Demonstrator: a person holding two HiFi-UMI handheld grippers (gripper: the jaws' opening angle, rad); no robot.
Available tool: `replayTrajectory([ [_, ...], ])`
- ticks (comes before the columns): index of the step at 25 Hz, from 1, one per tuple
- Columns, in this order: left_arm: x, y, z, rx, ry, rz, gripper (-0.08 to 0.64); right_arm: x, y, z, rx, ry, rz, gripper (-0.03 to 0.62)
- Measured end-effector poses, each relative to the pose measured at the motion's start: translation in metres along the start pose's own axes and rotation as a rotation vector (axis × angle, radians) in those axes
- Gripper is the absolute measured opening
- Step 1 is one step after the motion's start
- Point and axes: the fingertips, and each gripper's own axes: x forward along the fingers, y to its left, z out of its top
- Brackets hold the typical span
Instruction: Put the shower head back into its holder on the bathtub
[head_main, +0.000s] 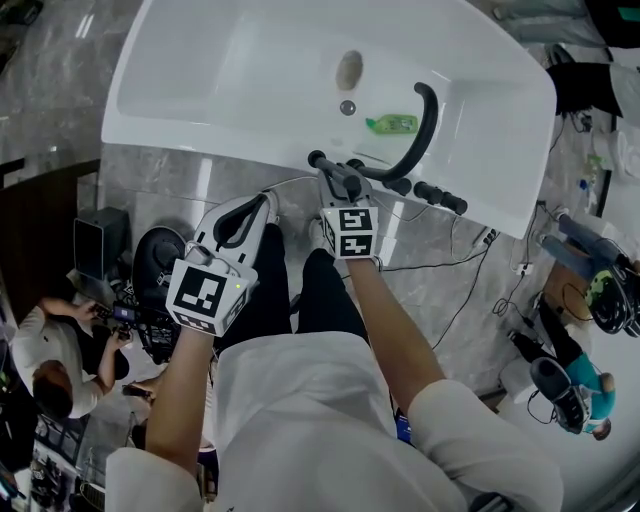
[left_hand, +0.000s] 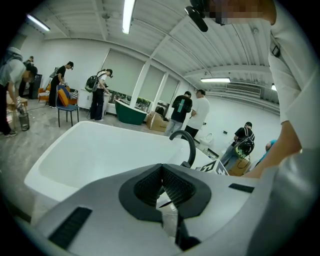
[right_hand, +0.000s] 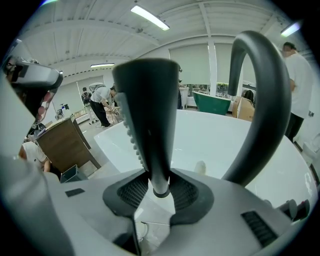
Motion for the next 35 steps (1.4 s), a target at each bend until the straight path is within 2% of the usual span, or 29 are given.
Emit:
replayTrajectory([
  [14,0.001,0.017,-0.002,-0.007,0.003,0.011,0.009,0.023,0.002,-0.008,-0.023,0.045,-0.006,0.141],
  [25,0.008,0.015,0.002,-0.008,0.005,0.02,0.009,0.033,0.002,-0.01,-0.043,0.058,0.007,0.141],
  [31,0.006,0.01,0.0,0.003,0.005,0.028,0.009,0.035,0.007,-0.01,-0.048,0.053,0.023,0.143],
  [35,0.007,0.006,-0.002,-0.011,0.003,0.034,0.009,0.035,0.009,-0.01,-0.015,0.039,0.058,0.152],
])
